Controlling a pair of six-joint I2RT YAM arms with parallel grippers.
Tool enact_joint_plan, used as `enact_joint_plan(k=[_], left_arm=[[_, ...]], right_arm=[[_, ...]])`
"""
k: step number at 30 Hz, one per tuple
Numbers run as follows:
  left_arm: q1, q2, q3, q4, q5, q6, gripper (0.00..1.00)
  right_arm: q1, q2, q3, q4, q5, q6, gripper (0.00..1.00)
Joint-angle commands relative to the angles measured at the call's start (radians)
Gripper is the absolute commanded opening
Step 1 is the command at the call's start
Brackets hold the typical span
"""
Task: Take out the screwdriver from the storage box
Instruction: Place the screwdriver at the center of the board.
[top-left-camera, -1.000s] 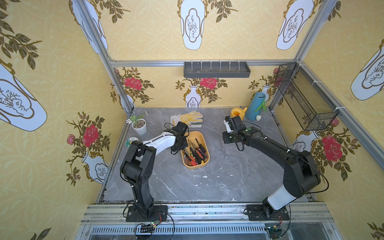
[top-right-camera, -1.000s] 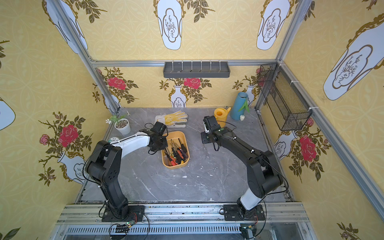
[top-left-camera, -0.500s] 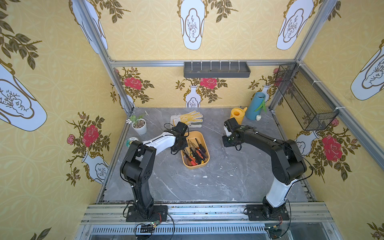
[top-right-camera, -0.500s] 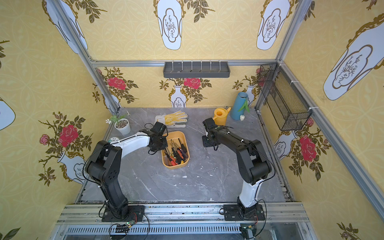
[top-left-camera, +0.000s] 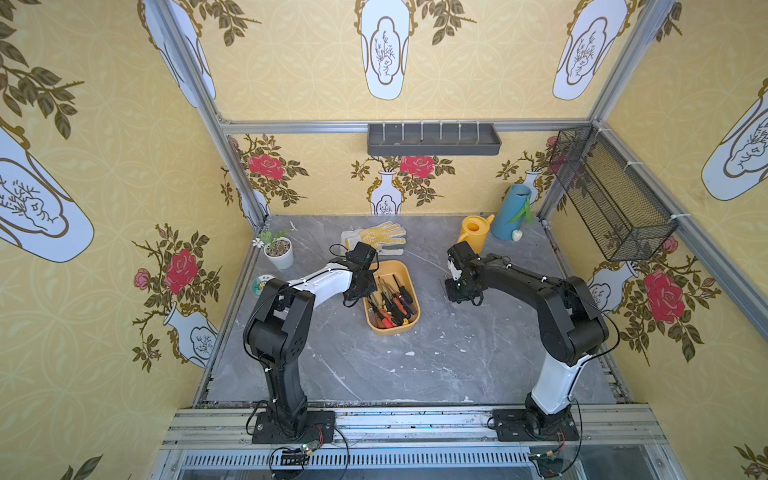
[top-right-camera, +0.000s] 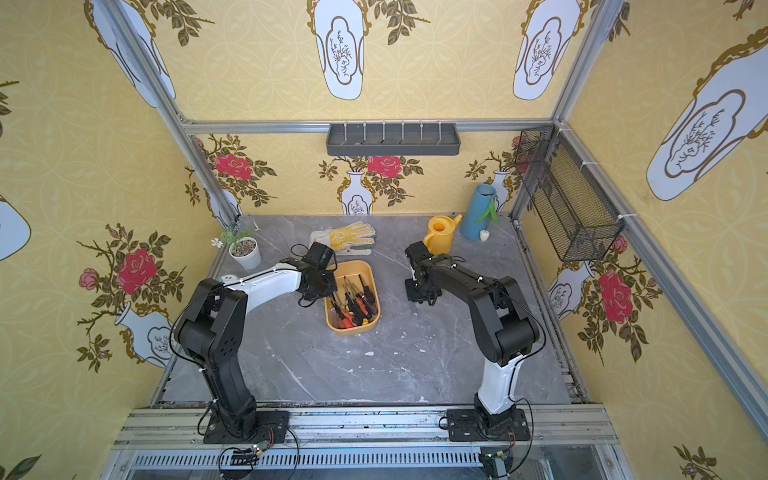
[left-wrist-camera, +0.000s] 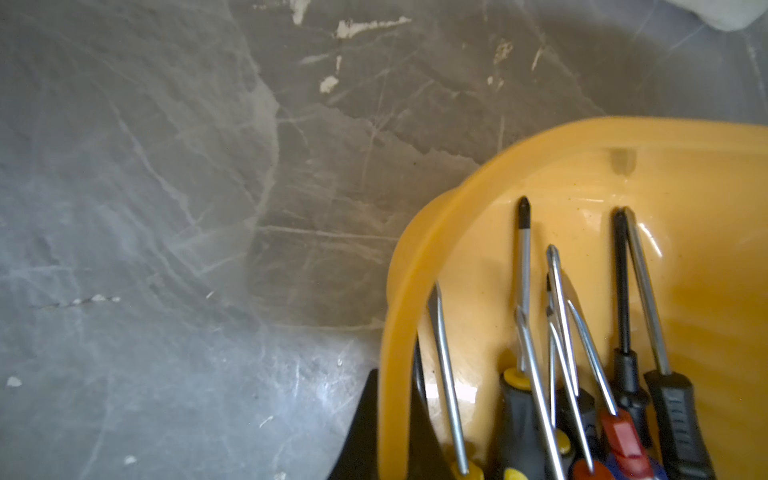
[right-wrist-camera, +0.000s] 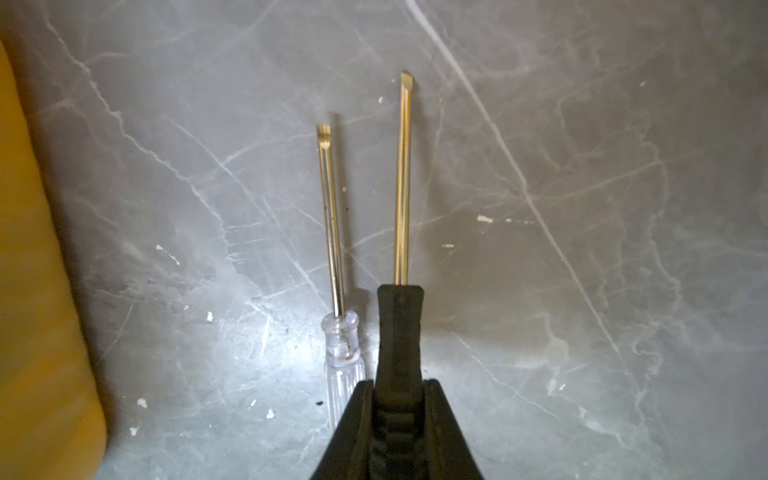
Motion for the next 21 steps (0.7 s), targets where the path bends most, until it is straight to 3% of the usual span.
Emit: enact_joint_plan(k=[1,12,17,21], left_arm=[[0.001,0.023,-0.001,-0.003,0.025,-0.004,0.00],[0.001,0.049,0.014,-0.018,0.038,0.012,0.00],[0.001,0.044,0.014,-0.023,0.039,0.012,0.00],[0.001,0.044,0.013,-0.026,0.035,0.015,0.00]], right_arm=[[0.000,-0.005,-0.018,-0.048,-0.006,0.030,0.00],[0.004,0.012,-0.066,-0.037,-0.022,0.048,0.02],[0.003,0.020,-0.074,-0.041,-0.012,0.050,0.08],[0.003,0.021,-0.081,-0.040,-0.012,0.052,0.19]])
